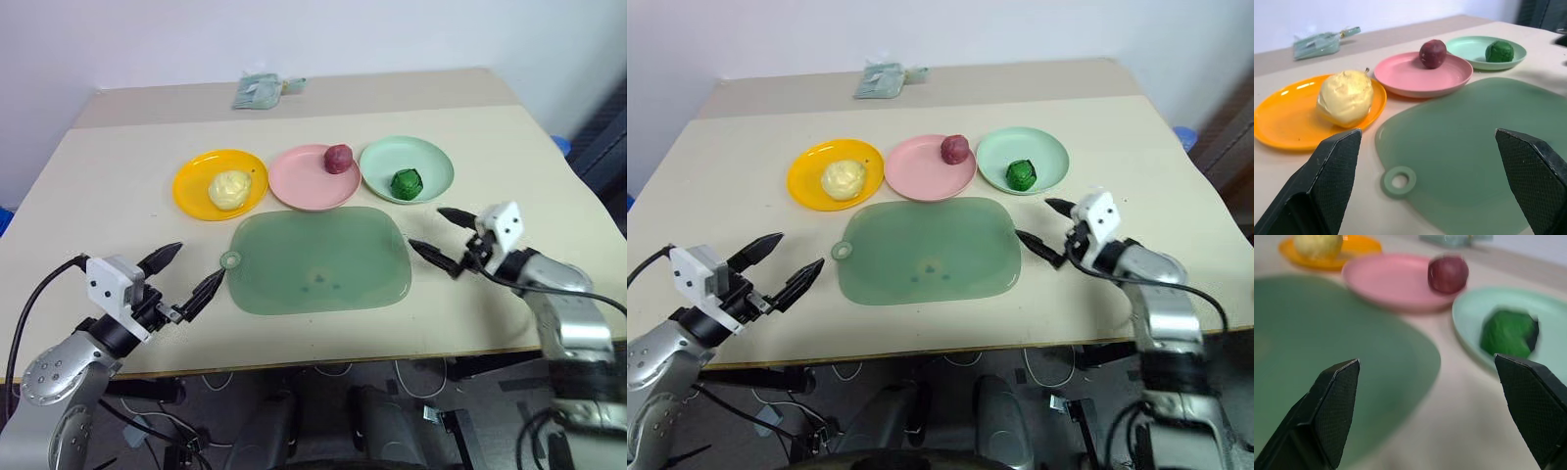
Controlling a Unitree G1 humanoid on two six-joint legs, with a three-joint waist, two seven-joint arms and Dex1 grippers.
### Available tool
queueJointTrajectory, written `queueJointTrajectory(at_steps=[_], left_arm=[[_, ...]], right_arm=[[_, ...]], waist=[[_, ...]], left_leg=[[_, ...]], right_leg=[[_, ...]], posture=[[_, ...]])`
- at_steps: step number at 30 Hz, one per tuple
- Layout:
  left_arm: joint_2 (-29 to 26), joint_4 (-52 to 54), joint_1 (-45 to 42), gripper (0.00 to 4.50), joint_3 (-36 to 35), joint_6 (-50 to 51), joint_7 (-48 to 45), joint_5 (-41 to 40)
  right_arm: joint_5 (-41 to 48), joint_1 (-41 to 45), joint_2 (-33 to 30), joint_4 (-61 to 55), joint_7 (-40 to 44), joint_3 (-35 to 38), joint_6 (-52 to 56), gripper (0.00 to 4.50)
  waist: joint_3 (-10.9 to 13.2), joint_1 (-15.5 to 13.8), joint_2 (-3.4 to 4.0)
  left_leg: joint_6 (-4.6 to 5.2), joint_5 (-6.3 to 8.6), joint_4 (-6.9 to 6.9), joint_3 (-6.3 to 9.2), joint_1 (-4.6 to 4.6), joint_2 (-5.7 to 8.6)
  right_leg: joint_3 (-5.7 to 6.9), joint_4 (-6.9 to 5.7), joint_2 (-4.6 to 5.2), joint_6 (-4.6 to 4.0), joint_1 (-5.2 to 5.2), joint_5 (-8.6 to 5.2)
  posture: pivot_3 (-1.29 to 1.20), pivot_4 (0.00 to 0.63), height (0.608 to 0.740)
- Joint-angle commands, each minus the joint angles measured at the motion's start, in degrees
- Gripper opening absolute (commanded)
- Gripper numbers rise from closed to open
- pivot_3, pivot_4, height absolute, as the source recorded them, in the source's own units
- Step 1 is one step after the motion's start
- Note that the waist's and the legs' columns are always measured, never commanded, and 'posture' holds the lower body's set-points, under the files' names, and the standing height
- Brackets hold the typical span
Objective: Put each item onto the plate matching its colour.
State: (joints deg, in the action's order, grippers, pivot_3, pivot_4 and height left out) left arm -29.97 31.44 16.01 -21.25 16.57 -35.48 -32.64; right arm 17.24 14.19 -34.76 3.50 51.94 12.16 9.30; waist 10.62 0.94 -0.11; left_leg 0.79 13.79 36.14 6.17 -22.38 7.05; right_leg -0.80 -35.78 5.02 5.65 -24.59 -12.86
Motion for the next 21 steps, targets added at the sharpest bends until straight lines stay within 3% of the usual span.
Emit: queueJointTrajectory(at_steps=[1,7,21], left_arm=[[-2.0,-1.7,-1.3,4.50,-0.4,-1.4,-4.2,-0.9],[-3.0,-3.6,-2.5,4.50,0.7,-0.3,-7.2,-2.1],[-3.9,-7.6,-7.4,4.50,4.1,-0.1,-10.0,-0.5]], right_arm=[[3.6,-7.8,-2.9,-9.4,-0.7,5.5,2.2,4.44],[4.3,-13.5,-3.5,-12.1,-3.0,8.8,2.0,4.44],[3.8,-15.8,-3.2,-13.8,-6.9,9.0,0.4,4.44]], waist=[[0.0,-1.1,0.00],[-0.1,-1.7,-0.03],[-0.1,-1.7,-0.01]], left_leg=[[0.00,0.00,0.01,0.03,-0.02,-0.01],[0.11,0.08,0.09,0.02,-0.06,0.00],[0.12,0.08,0.06,0.01,-0.05,-0.01]], right_leg=[[0.04,0.02,0.00,0.01,0.04,-0.02],[0.04,0.38,0.01,-0.02,0.19,0.02],[0.04,0.37,0.01,-0.02,0.18,0.02]], posture=[[0.00,0.150,0.740],[0.00,0.150,0.740],[0.00,0.150,0.740]])
